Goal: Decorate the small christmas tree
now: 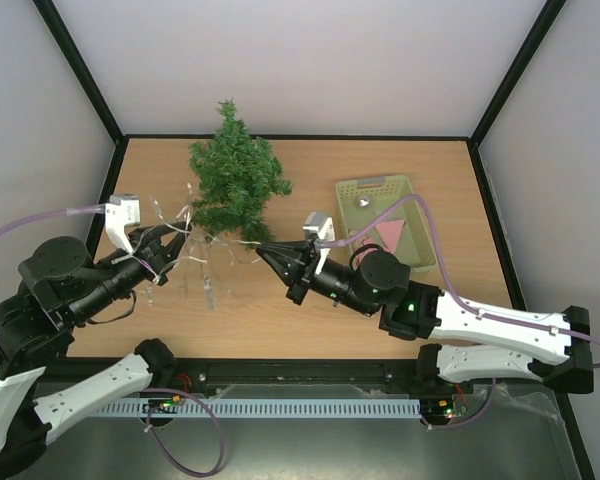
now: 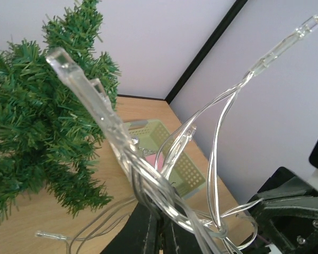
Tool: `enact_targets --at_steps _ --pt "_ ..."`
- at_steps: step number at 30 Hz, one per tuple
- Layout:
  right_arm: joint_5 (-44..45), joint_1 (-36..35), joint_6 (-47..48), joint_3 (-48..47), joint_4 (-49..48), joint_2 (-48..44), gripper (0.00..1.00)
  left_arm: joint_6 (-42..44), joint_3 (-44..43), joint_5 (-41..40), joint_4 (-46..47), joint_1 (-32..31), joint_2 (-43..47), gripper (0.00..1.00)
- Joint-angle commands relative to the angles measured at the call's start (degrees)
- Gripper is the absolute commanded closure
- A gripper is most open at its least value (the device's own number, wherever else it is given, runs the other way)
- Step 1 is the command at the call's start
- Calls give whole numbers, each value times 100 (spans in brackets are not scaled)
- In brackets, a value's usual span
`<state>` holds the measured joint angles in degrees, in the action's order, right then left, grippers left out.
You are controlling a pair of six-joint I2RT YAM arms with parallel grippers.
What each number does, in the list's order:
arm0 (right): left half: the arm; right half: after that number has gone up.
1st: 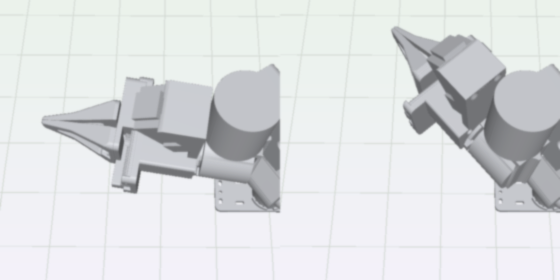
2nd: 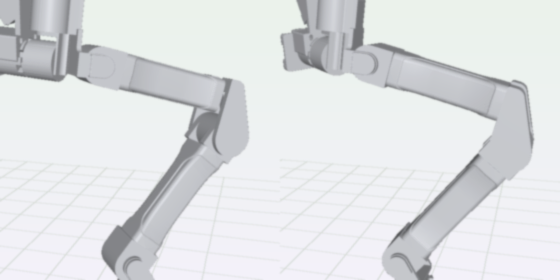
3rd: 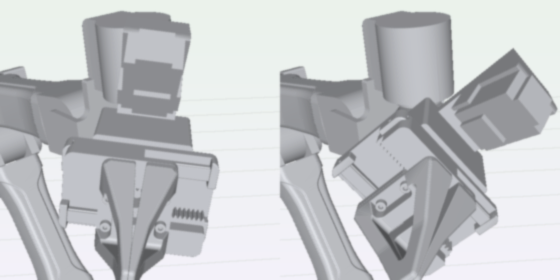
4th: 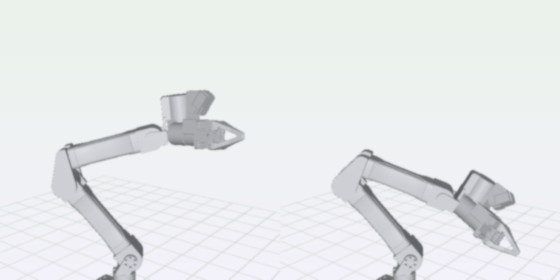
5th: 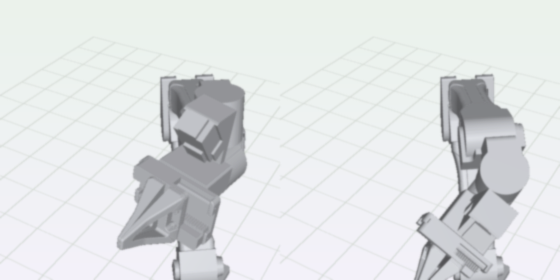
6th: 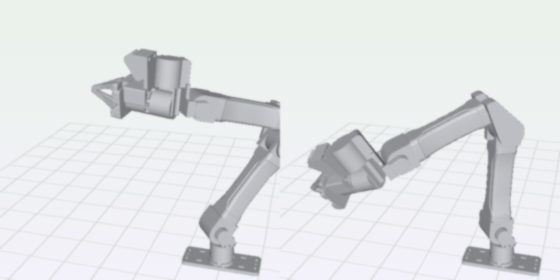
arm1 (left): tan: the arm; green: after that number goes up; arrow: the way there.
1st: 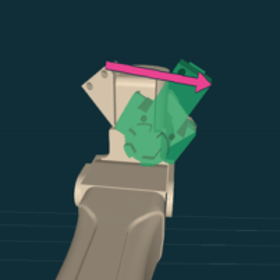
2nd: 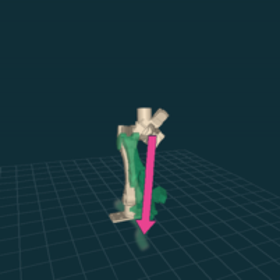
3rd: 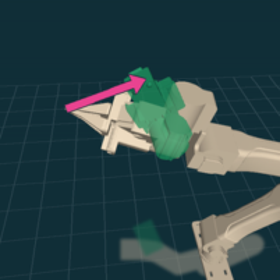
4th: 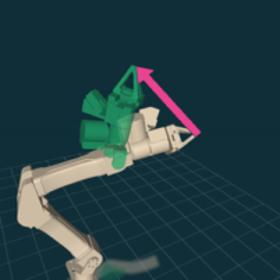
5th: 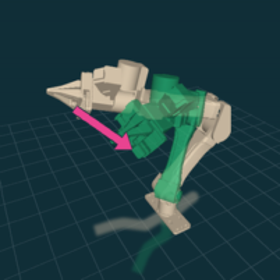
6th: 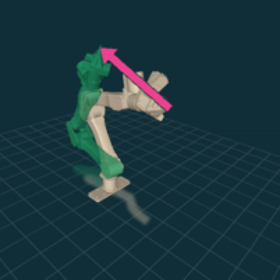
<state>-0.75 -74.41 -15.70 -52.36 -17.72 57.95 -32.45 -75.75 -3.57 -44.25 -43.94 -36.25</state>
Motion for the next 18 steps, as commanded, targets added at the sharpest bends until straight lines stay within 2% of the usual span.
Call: enact_targets --at_steps 1,5,12,16,18 --pt "316 15 -192 -285 425 48 98 20 145 -108 -348 29 58 98" --pt "1468 14 -791 173 1078 -197 98 -87 780 596 -337 32 141 97" --pt "1492 15 -1373 864 1135 -890 98 -261 2203 1922 64 35 13 95" --pt "1690 14 -1593 844 1562 -862 98 -297 2663 2190 383 32 -207 87" --pt "2067 17 -1938 658 2074 -751 98 -293 2762 2254 529 28 -328 79"
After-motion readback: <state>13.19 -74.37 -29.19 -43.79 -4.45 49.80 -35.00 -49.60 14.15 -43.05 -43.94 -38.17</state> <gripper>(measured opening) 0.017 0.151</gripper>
